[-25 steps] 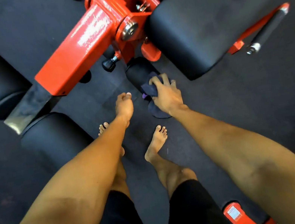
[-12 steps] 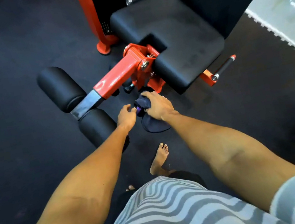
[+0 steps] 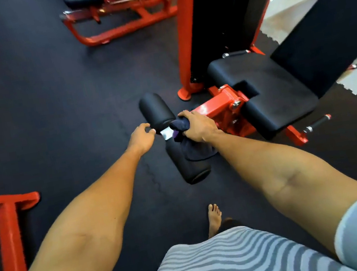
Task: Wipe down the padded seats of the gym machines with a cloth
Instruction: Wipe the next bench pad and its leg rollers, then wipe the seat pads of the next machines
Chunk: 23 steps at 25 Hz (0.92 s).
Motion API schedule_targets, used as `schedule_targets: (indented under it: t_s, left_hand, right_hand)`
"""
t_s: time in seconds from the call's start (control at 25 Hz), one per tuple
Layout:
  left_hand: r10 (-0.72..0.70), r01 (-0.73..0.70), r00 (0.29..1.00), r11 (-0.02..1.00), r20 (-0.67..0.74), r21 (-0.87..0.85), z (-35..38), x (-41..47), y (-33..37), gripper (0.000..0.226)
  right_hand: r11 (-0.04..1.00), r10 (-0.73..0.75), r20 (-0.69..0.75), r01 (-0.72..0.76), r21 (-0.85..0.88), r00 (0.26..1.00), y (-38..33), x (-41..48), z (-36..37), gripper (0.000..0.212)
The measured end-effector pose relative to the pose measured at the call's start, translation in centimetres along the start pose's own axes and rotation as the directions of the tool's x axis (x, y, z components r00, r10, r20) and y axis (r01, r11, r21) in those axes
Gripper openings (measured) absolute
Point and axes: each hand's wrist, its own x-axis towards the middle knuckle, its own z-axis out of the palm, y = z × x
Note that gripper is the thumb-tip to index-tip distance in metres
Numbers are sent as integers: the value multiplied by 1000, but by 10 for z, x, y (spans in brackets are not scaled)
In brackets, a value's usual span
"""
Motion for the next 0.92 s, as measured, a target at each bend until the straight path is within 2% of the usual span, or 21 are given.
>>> schedule_targets:
  t_s: [0.36, 0.6, 0.76, 0.92]
  left_hand:
    - [-108, 104, 967, 994, -229, -29, -157, 0, -74, 48]
    - [-148, 146, 944, 989, -295, -29, -241, 69, -99, 49]
    - [-210, 219, 910, 976, -359, -16, -322, 123, -108, 49]
    - [-220, 202, 878, 976, -426, -86, -391, 176, -105, 48]
  right_hand:
    - [965, -260, 11, 260, -17, 965, -172, 53, 12, 62]
    - [939, -344, 41, 345, -8, 938, -260, 155, 16, 63]
    - [906, -423, 59, 423, 14, 904, -342, 233, -4, 61]
    - [875, -483, 36, 484, -20, 875, -402, 304, -34, 61]
